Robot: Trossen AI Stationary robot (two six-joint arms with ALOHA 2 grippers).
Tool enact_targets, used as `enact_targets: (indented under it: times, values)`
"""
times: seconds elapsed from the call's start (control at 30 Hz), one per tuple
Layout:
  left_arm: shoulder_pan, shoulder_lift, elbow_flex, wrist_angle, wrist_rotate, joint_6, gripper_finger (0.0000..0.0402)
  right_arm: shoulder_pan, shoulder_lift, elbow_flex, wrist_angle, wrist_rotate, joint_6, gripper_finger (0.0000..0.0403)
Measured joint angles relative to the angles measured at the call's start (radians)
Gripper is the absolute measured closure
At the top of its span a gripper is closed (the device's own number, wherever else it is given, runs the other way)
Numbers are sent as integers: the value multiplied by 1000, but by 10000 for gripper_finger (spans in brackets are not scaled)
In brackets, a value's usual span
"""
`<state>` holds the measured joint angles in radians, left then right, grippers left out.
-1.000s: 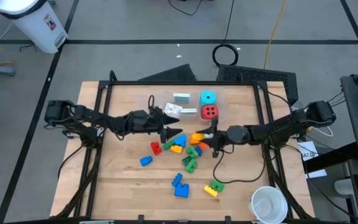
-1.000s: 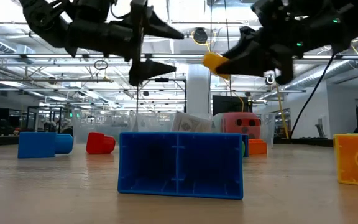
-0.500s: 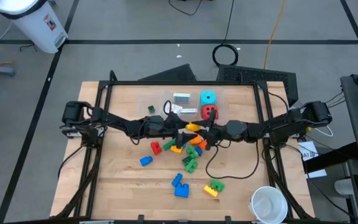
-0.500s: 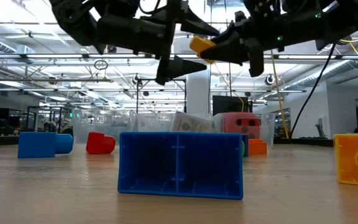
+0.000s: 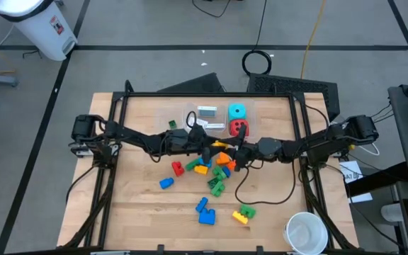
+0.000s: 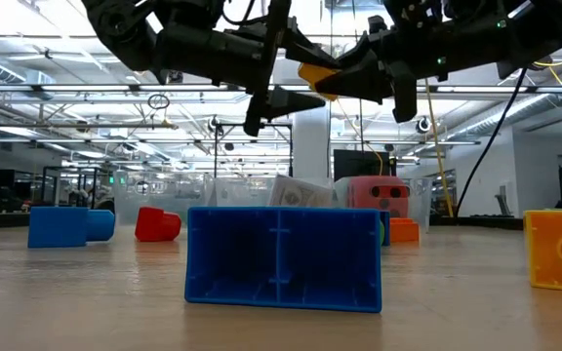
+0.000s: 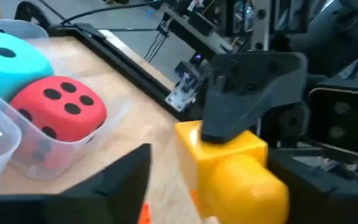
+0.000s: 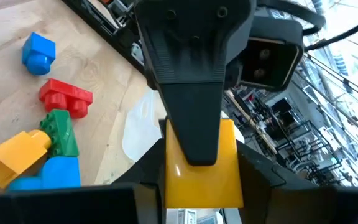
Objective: Pick & Place Toys
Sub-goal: Put the yellow game piece into the left transparent bin
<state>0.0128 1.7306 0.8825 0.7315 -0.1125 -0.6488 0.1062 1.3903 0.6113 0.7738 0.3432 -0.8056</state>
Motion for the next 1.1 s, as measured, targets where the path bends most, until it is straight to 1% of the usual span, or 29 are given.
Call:
enact_targets:
  times: [0.13, 0.23, 0.3, 0.37, 0.47, 0.57, 0.73, 0.8, 0.87, 1.0, 1.1]
  values:
    - [0, 0, 0, -5, 22, 2, 219, 0, 2, -1, -8, 0, 4, 298]
    - [1, 0, 0, 4, 23, 2, 262, 8, 2, -1, -9, 3, -1, 298]
    - [4, 0, 0, 20, 26, 13, 264, 14, 1, -1, -7, 8, 3, 294]
    - [9, -3, -1, 32, 31, 35, 264, 22, 0, -1, 0, 32, 58, 282]
    - [23, -25, -1, 31, 35, 93, 264, 36, -14, 2, -1, 120, 182, 256]
    - [45, -88, -2, -26, 24, 163, 264, 47, -72, 1, -55, 208, 267, 226]
    - [80, -224, -18, -200, -91, 245, 265, 56, -221, -3, -222, 184, 392, 190]
    - [89, -278, -43, -270, -138, 261, 265, 53, -285, -3, -287, 177, 440, 183]
    - [96, -332, -76, -299, -185, 267, 265, 53, -333, -2, -346, 177, 477, 180]
    - [117, -441, -201, -316, -291, 247, 265, 53, -405, -1, -424, 177, 497, 185]
    - [139, -510, -312, -316, -384, 180, 265, 51, -421, -9, -432, 178, 503, 192]
